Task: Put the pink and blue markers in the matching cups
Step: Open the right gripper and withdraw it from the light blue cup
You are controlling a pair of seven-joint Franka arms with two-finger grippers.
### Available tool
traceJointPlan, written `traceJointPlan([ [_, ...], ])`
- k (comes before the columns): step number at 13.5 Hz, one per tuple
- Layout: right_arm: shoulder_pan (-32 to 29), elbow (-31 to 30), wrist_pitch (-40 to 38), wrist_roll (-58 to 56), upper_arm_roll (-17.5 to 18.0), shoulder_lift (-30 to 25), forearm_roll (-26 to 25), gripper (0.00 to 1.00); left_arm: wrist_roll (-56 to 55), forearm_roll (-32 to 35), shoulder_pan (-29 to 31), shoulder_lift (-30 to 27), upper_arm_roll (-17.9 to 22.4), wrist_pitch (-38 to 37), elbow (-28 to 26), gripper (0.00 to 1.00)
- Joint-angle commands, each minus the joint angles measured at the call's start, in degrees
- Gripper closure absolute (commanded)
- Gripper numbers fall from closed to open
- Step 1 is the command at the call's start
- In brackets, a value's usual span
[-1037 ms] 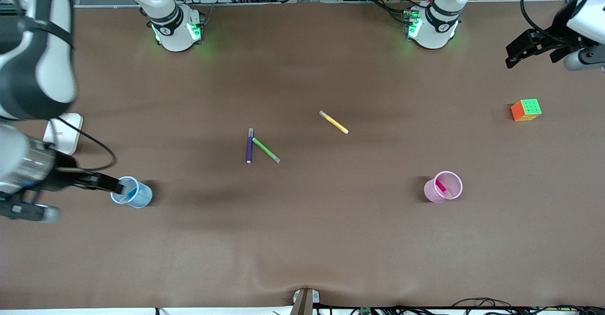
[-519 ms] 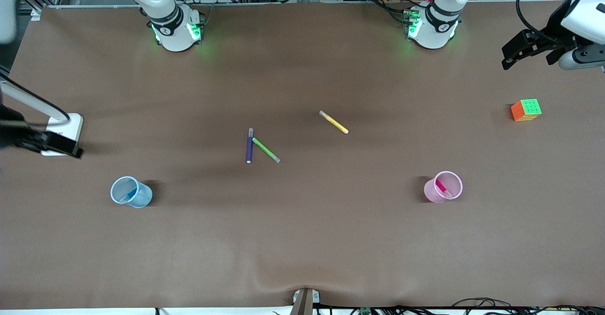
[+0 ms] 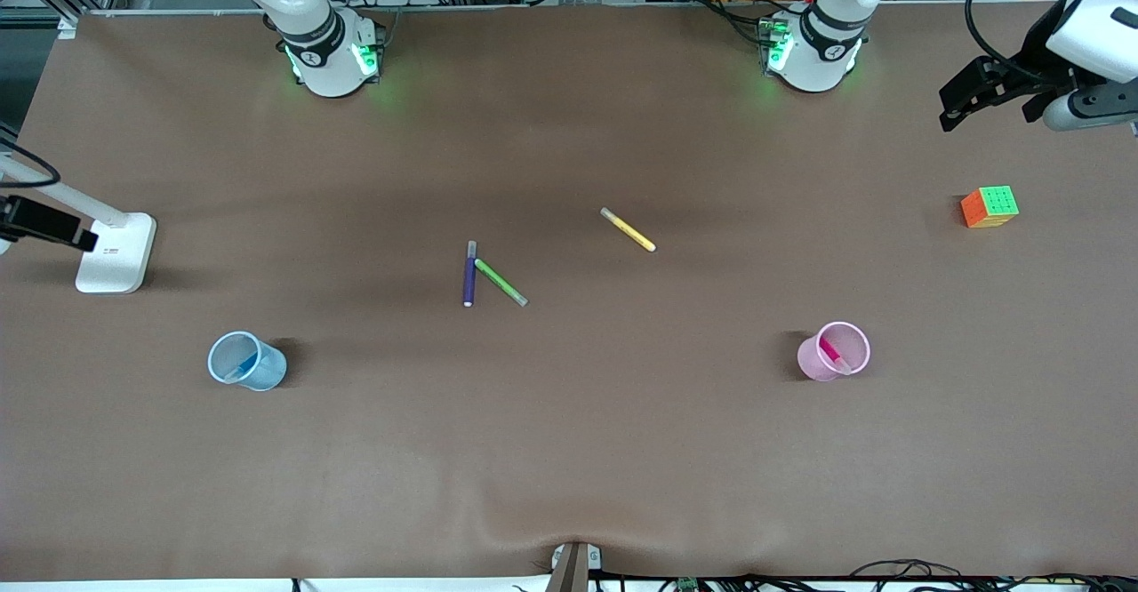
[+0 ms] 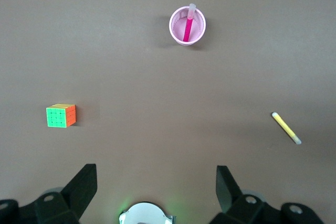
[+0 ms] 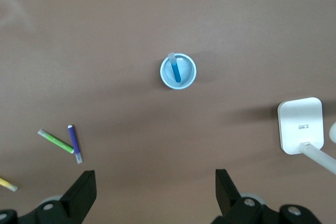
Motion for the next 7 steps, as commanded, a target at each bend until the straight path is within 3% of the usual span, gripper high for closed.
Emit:
traceJointPlan([
  [1, -1.7, -6.8, 0.3, 0.1, 2.8, -5.9, -1.0, 0.0, 0.5, -1.0, 0.4, -2.7, 0.2, 1.4, -2.8, 0.0],
  [7, -2.4, -22.9, 8.3, 0.2, 4.3, -16.0, -2.4, 0.0, 0.8, -1.0, 0.5, -5.2, 0.5, 4.9, -6.8, 0.0],
])
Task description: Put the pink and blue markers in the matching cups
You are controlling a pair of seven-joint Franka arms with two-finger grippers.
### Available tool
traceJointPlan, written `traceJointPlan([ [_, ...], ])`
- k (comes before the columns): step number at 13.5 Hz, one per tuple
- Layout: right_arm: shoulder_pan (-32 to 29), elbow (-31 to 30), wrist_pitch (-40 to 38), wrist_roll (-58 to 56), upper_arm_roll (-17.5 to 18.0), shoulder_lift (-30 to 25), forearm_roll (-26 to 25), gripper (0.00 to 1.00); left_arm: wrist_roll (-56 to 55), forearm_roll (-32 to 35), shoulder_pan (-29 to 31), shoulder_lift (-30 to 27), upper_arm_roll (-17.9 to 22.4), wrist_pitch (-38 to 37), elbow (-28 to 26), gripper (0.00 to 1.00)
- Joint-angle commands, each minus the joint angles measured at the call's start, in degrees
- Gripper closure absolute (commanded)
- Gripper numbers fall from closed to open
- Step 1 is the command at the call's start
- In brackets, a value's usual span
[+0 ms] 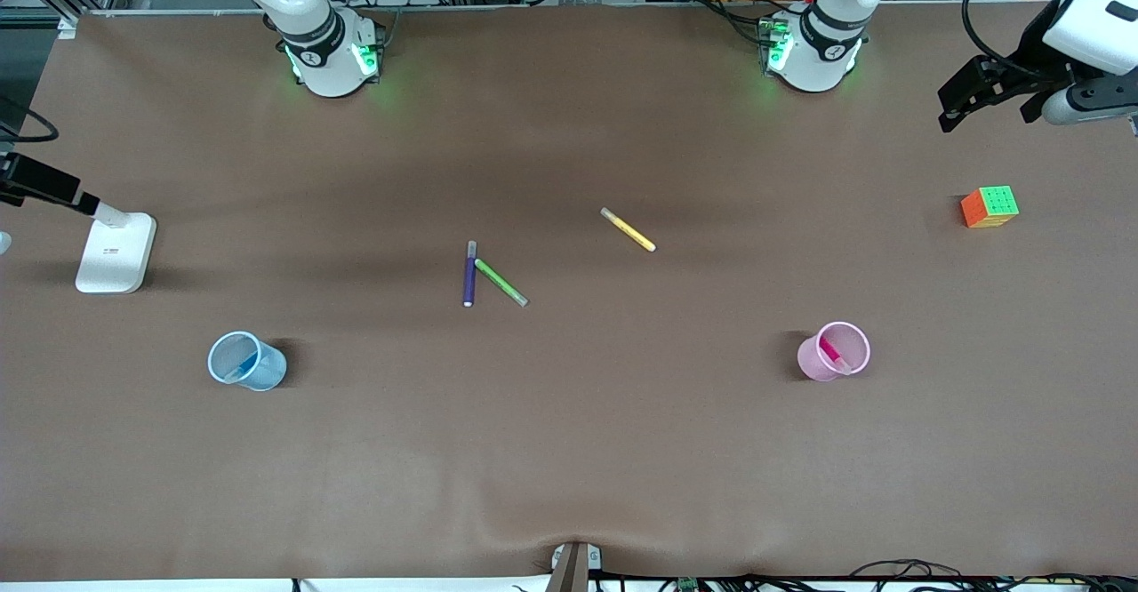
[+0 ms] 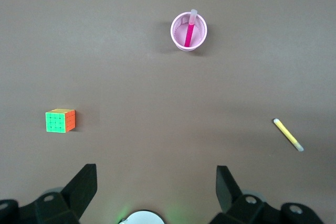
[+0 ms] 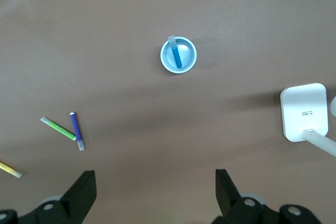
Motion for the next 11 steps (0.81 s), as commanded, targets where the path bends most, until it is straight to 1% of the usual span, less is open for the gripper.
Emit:
traceJointPlan([
  [1, -1.5, -9.0, 3.1, 0.1, 3.1, -6.7, -2.2, 0.0, 0.8, -1.0, 0.4, -2.6, 0.2, 1.3, -2.3, 0.0],
  [2, -2.0, -11.2, 3.6, 0.1, 4.6, -8.1, -3.7, 0.0, 1.0, -1.0, 0.4, -2.5, 0.3, 0.9, -1.9, 0.0],
  [3, -3.2, -14.4, 5.7, 0.2, 7.0, -10.4, -5.0, 0.0, 1.1, -1.0, 0.4, -2.5, 0.5, 0.4, -1.6, 0.0],
  [4, -4.3, -17.0, 7.4, 0.2, 8.5, -12.0, -5.3, 0.0, 1.4, -1.0, 0.4, -2.5, 0.5, 0.2, -1.6, 0.0],
  [7, -4.2, -15.5, 6.9, -0.3, 7.4, -11.5, -5.3, 0.0, 2.3, -1.0, 0.4, -2.2, 0.5, -0.1, -1.5, 0.0],
  [11, -3.8, -15.1, 7.5, -0.4, 7.3, -11.3, -6.4, 0.0, 2.2, -0.9, 0.3, -0.3, 0.4, -1.7, 1.9, 0.0],
])
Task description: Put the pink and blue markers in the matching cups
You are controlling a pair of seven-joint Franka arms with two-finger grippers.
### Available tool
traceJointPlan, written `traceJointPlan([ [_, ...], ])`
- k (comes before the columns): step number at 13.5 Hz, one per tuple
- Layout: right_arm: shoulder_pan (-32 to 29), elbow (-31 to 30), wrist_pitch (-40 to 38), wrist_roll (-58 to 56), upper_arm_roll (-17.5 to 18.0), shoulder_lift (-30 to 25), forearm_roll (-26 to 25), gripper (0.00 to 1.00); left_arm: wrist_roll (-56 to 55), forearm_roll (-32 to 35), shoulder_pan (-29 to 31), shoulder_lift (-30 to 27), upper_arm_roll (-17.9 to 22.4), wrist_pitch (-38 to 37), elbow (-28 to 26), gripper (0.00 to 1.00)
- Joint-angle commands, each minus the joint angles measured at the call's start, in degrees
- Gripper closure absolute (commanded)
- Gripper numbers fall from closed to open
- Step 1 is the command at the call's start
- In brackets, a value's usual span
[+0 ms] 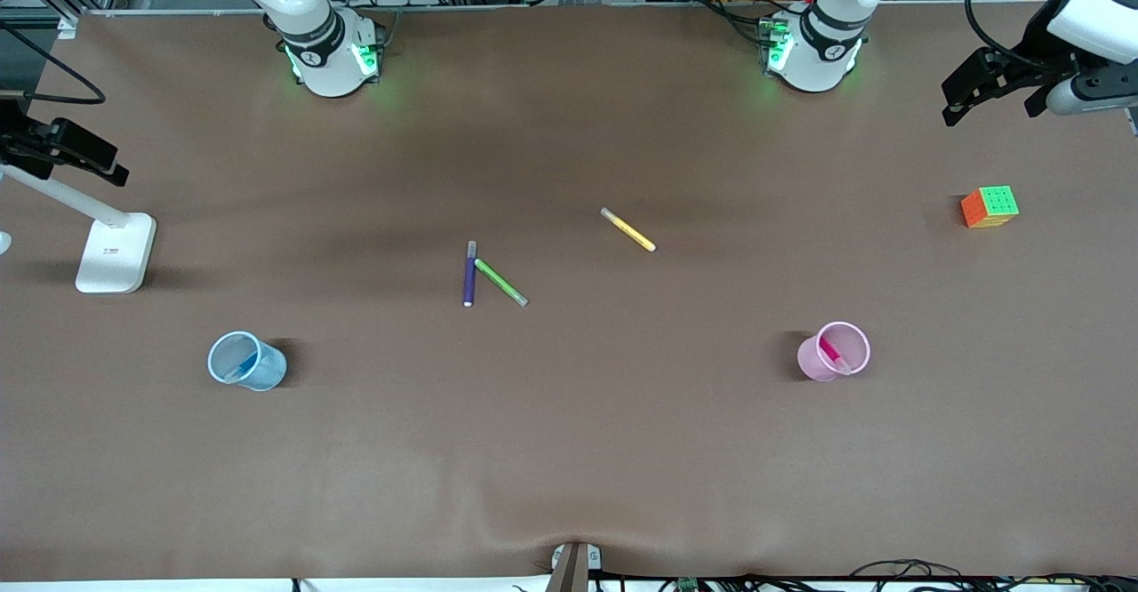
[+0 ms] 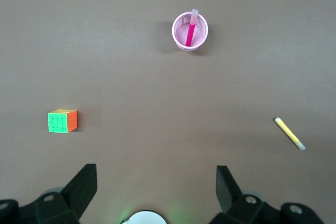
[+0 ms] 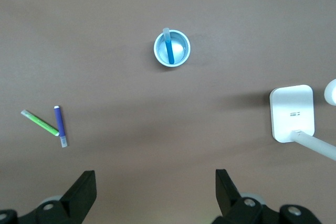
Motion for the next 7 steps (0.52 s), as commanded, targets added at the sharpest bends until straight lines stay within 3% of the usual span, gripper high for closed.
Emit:
traceJointPlan([
  [1, -0.7, -1.3, 0.8, -0.6, 0.8, -1.3, -1.1, 0.0, 1.3, -0.9, 0.2, 1.8, 0.1, -2.5, 3.8, 0.0],
  [7, -0.4, -1.4, 0.8, -0.2, 0.9, -1.3, -1.0, 0.0, 1.5, -0.9, 0.4, 4.5, 0.1, -4.9, 6.9, 0.0],
])
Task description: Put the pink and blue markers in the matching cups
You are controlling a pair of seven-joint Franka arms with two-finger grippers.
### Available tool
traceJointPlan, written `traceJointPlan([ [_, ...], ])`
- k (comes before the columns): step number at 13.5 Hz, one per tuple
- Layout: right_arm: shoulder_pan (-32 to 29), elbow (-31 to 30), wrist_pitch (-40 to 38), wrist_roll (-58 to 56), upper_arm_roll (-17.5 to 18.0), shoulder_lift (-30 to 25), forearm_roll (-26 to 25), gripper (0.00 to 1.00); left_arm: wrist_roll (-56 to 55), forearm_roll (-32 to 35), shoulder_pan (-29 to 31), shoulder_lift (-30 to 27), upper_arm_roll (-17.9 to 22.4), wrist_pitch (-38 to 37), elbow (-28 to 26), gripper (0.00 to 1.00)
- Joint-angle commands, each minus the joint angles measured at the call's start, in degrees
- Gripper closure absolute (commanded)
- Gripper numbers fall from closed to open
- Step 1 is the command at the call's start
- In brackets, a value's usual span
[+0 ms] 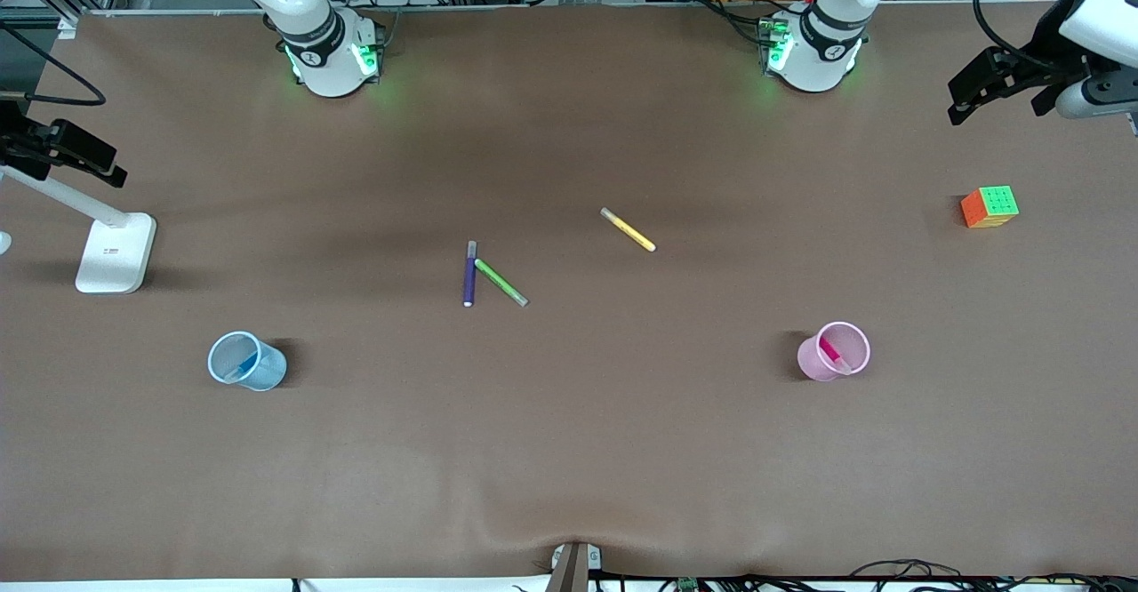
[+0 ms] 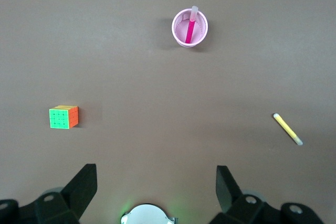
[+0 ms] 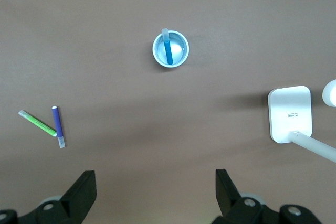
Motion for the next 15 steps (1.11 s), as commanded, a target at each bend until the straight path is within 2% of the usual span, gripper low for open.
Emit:
traceJointPlan([
  [1, -0.4, -1.3, 0.8, -0.2, 0.7, -1.3, -0.8, 0.0, 1.4, -0.9, 0.4, 1.4, 0.1, -1.5, 2.4, 0.0],
  [8, 0.2, -0.1, 0.8, 0.4, 0.7, -1.3, 0.1, 0.0, 1.8, -0.9, 0.3, 1.9, 0.0, -1.5, 2.4, 0.0],
  [11, 1.1, -0.1, 0.8, 7.5, 0.9, -1.3, 0.2, 0.0, 1.8, -0.9, 0.3, 1.9, 0.0, -1.5, 2.3, 0.0],
  [15, 1.1, -0.1, 0.6, 7.3, 0.8, -1.3, 0.2, 0.0, 1.8, -0.9, 0.3, 1.9, 0.0, -1.5, 2.2, 0.0],
])
